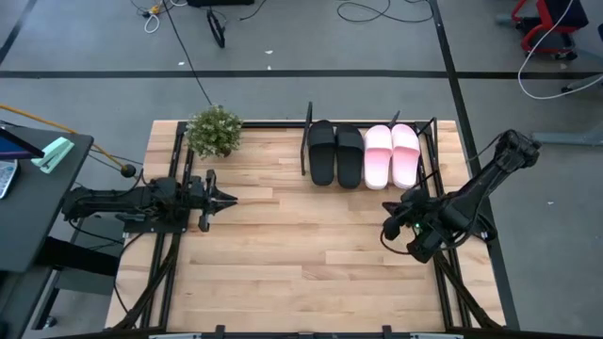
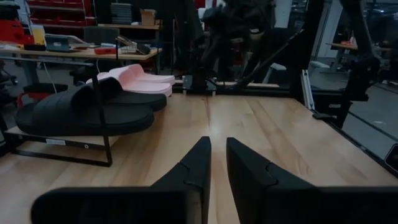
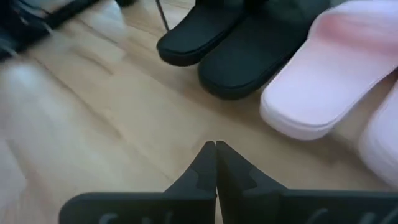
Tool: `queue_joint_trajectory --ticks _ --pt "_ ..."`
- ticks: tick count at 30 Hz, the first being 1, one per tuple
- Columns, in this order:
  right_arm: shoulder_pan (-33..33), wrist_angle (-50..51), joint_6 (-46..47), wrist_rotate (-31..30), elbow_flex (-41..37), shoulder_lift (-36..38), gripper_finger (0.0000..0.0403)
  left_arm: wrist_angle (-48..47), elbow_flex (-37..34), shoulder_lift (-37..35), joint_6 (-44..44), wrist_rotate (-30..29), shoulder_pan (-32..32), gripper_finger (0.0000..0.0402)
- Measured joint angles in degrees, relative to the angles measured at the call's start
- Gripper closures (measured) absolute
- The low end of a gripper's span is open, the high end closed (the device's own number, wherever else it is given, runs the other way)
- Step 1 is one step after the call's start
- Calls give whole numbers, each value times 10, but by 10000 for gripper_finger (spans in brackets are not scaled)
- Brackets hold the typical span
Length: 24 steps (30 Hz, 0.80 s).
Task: Pick and place slides into the shelf
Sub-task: Return to Home Position
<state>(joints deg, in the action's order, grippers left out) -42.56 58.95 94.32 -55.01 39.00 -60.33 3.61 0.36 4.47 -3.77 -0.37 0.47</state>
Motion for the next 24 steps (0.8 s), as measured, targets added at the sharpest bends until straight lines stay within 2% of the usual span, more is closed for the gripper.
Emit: queue_joint_trajectory --ticks 2,3,6,8,14,17,22,24 --pt "-2 -92 -27 -15 -51 31 401 0 0 0 0 0 0 340" --pt "-2 -159 -72 -17 -79 49 401 2 0 0 0 0 0 339" --pt "12 -378 -283 27 -157 101 401 4 0 0 0 -2 0 335" --pt "35 -476 -393 64 -199 130 401 5 0 0 0 -2 0 334" --pt "118 -602 -581 155 -314 245 402 7 0 0 0 -4 0 337" --pt "165 -668 -627 217 -369 310 403 7 0 0 0 -4 0 341" --pt "214 -646 -691 236 -380 385 403 8 0 0 0 -4 0 346" --pt "238 -647 -727 270 -378 403 403 8 0 0 0 -4 0 346"
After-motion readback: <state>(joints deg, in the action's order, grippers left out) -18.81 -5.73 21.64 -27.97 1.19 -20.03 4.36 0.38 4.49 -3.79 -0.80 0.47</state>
